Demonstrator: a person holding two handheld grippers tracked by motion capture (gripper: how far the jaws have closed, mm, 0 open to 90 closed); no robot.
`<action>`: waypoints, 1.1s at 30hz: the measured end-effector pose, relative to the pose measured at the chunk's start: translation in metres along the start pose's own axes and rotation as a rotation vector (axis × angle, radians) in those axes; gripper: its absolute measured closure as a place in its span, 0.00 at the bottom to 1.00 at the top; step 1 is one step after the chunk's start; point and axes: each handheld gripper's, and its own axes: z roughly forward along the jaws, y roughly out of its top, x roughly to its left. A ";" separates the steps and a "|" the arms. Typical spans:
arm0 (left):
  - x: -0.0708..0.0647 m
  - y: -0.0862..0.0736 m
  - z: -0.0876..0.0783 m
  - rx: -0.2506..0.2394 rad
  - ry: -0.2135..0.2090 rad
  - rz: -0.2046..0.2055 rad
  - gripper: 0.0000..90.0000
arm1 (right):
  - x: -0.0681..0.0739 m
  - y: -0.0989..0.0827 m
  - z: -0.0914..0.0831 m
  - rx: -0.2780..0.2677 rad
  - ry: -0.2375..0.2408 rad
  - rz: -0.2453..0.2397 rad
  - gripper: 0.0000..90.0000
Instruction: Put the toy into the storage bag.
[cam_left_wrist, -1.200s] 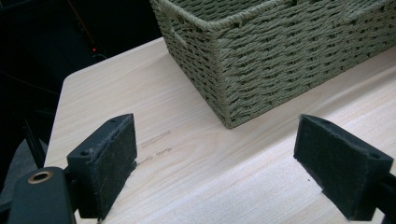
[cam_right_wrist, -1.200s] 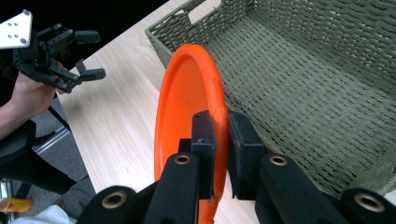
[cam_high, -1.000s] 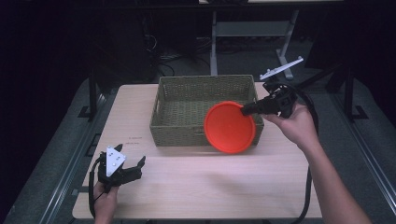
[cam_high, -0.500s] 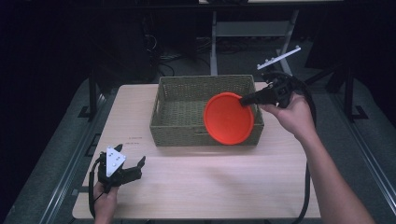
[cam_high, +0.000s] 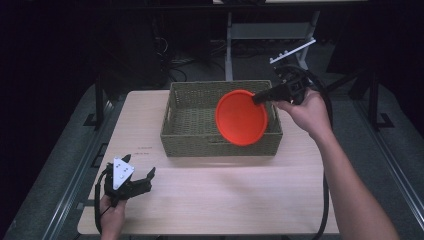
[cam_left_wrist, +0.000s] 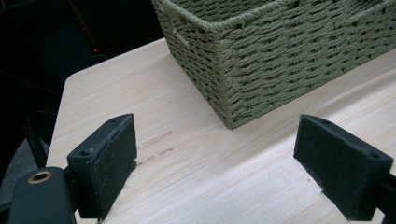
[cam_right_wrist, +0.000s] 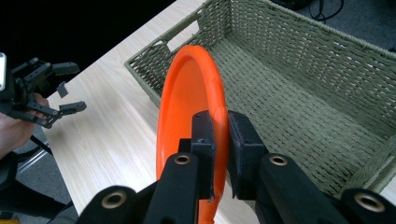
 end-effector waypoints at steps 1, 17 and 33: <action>0.000 0.000 0.000 0.000 0.000 -0.001 0.14 | 0.000 0.001 0.000 -0.001 -0.002 0.001 0.91; -0.001 0.001 0.000 0.001 -0.005 0.000 0.14 | -0.015 0.019 0.011 -0.001 -0.023 0.047 0.91; -0.001 0.001 0.001 -0.012 -0.009 0.004 0.14 | -0.034 0.026 0.025 -0.007 -0.066 0.103 0.91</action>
